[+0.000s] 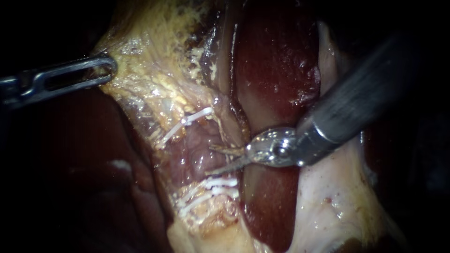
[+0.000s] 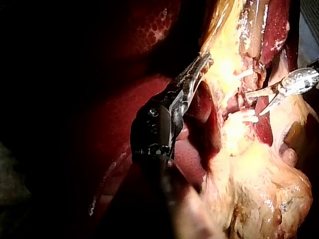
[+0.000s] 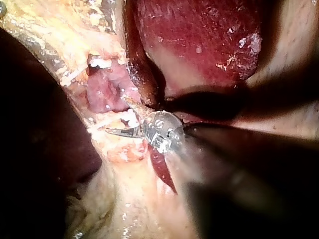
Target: Go back from the cut right tube
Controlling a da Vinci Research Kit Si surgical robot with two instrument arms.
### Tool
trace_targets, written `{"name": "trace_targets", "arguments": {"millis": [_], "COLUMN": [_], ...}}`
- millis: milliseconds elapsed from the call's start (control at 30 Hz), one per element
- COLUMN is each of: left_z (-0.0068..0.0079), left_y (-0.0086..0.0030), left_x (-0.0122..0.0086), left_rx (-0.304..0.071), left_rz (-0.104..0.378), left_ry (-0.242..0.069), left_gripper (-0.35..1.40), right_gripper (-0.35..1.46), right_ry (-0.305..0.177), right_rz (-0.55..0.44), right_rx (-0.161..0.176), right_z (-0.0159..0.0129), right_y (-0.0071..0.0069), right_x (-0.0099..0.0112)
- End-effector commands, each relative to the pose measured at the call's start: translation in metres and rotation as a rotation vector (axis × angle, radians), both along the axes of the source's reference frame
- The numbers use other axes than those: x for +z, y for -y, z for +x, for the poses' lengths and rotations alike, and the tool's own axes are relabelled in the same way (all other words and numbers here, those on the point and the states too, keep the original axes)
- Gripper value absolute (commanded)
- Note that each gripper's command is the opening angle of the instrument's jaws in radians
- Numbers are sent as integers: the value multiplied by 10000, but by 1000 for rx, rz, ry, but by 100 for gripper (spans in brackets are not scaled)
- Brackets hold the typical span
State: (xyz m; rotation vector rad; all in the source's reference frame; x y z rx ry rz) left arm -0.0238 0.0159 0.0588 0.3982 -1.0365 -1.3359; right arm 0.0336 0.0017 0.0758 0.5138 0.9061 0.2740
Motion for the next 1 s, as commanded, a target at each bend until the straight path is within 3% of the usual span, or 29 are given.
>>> {"name": "trace_targets", "arguments": {"millis": [33, 200, 533, 767, 1000], "left_z": [0, 0, -1, -11, -45], "left_y": [0, 0, 0, 7, 20], "left_x": [0, 1, 2, 15, 59], "left_rx": [0, -1, -1, -9, 32], "left_rz": [0, 0, -1, -10, -2], "left_ry": [0, -1, -1, -8, -16], "left_gripper": [-35, -35, -35, -35, -35], "right_gripper": [128, 141, 143, 143, 143], "right_ry": [-9, -36, -48, -44, -55], "right_rz": [-16, -109, -209, -213, -213], "right_rx": [-1, 20, 66, 65, 52], "right_z": [-4, -26, -76, -82, -80], "right_y": [-2, -18, -58, -59, -55], "right_x": [-4, -26, -67, -71, -69]}}
